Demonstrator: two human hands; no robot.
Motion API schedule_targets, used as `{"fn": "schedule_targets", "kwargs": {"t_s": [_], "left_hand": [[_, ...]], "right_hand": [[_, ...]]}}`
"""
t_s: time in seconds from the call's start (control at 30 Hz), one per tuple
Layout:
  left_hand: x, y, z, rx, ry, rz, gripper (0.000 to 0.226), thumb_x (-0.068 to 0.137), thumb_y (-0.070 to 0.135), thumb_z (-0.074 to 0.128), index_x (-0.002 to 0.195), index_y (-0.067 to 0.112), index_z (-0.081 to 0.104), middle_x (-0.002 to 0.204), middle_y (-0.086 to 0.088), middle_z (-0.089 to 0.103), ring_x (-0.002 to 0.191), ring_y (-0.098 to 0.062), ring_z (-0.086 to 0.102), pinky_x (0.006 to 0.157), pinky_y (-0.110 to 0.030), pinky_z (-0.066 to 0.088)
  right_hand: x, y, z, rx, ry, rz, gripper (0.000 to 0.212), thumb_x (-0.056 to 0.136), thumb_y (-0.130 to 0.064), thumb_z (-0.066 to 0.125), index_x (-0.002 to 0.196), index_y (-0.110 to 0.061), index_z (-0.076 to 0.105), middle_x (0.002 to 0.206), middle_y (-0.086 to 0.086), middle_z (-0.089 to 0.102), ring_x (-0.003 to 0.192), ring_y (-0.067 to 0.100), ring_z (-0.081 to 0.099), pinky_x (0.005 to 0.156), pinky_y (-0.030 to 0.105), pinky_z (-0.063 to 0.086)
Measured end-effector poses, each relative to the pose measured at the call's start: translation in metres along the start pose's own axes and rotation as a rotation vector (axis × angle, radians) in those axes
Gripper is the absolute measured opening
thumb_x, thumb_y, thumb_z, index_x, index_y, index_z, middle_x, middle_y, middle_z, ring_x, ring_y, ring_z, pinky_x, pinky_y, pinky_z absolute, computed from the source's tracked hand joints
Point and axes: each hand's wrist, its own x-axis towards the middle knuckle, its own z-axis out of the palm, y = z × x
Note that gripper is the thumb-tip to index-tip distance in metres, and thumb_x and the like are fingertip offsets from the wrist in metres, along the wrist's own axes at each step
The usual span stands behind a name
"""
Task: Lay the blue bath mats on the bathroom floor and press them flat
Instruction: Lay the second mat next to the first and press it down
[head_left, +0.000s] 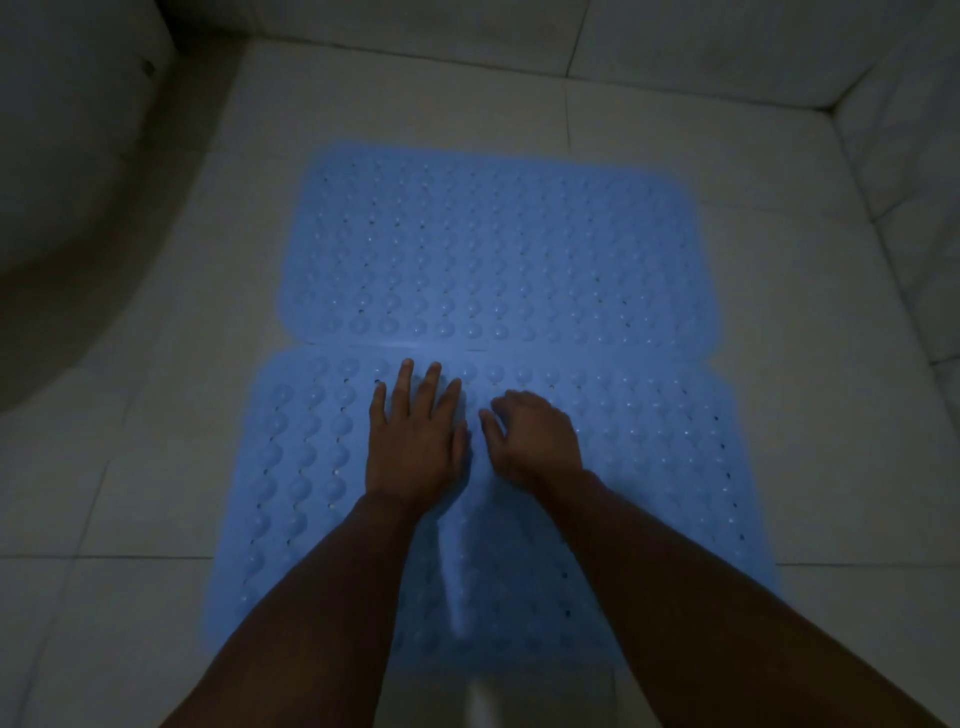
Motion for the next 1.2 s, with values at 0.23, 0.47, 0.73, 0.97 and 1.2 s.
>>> {"fn": "schedule_targets", "kwargs": {"t_s": [0.23,0.47,0.73,0.97,1.2], "left_hand": [[0.005,0.007,0.016,-0.008,-0.073,0.022,0.063,0.1,0.047,0.032,0.15,0.013,0.051,0.161,-0.016,0.041,0.154,-0.041,0.026,0.12,-0.065,0.025],[-0.001,0.017,0.046,0.007,-0.189,-0.021,0.085,0.1,0.07,0.027,0.165,0.019,0.011,0.173,-0.01,0.001,0.159,-0.036,-0.006,0.125,-0.064,0.003],[-0.001,0.021,0.046,0.031,-0.171,-0.022,0.084,0.099,0.069,0.031,0.165,0.019,0.015,0.173,-0.009,0.002,0.159,-0.035,-0.005,0.124,-0.064,0.007],[0.0,0.017,0.043,0.029,-0.246,-0.04,0.096,0.092,0.083,0.027,0.166,0.024,0.008,0.173,-0.006,-0.006,0.159,-0.033,-0.012,0.125,-0.064,0.002],[0.022,0.002,0.009,-0.133,-0.461,-0.04,0.094,0.084,0.082,0.013,0.161,0.031,0.026,0.173,0.001,0.009,0.16,-0.029,0.003,0.126,-0.053,0.01]], "right_hand": [[0.024,0.02,-0.046,0.193,0.135,0.077,0.031,0.099,-0.039,0.052,0.118,-0.022,0.07,0.127,0.002,0.066,0.123,0.027,0.056,0.103,0.043,0.046],[0.048,0.039,-0.045,0.255,0.245,0.038,0.025,0.099,-0.036,0.054,0.112,-0.021,0.071,0.123,0.001,0.066,0.119,0.026,0.056,0.1,0.042,0.047],[0.078,0.057,-0.017,0.256,0.415,-0.043,0.019,0.096,-0.032,0.056,0.099,-0.02,0.071,0.113,0.002,0.068,0.109,0.029,0.061,0.088,0.045,0.053],[0.075,0.068,-0.007,0.279,0.433,-0.159,0.021,0.097,-0.033,0.059,0.098,-0.019,0.074,0.111,0.004,0.07,0.109,0.028,0.064,0.088,0.043,0.053],[0.054,0.027,-0.03,0.273,0.192,-0.082,0.036,0.092,-0.045,0.047,0.103,-0.023,0.072,0.113,0.001,0.068,0.111,0.029,0.061,0.093,0.042,0.05]]}}
